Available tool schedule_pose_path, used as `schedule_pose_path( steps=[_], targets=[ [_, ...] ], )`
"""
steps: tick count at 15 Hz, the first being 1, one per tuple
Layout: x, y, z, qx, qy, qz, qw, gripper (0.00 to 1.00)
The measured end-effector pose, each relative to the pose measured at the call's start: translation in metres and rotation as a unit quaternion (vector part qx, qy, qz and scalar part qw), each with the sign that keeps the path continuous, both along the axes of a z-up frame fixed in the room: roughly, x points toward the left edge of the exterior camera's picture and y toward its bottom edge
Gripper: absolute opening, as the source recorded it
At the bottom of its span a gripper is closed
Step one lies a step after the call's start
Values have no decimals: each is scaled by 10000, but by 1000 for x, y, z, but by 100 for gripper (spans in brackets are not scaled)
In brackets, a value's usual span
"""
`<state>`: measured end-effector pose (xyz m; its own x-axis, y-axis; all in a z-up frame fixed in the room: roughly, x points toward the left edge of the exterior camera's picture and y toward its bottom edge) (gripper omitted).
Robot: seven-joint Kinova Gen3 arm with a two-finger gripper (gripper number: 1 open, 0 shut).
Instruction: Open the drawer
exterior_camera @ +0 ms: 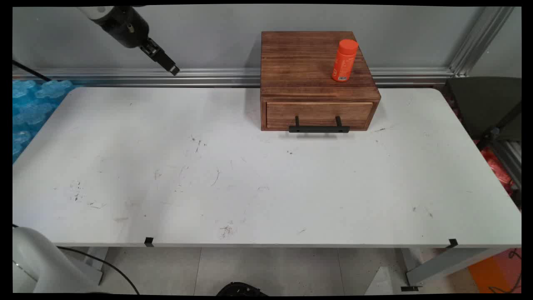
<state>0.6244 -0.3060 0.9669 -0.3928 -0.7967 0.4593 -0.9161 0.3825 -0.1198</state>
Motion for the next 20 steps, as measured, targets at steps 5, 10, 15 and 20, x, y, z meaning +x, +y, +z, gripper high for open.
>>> schedule_pose_path(
  steps=[5, 10, 15, 20],
  targets=[
    [-44, -2, 5, 103, 42, -1042, 9945, 100],
    [-82, -7, 8, 153, 76, -1644, 9863, 100],
    [-132, -19, 7, 124, 6, -2316, 9727, 100],
    [-174, -31, -2, 73, -94, -2788, 9603, 100]
  ],
)
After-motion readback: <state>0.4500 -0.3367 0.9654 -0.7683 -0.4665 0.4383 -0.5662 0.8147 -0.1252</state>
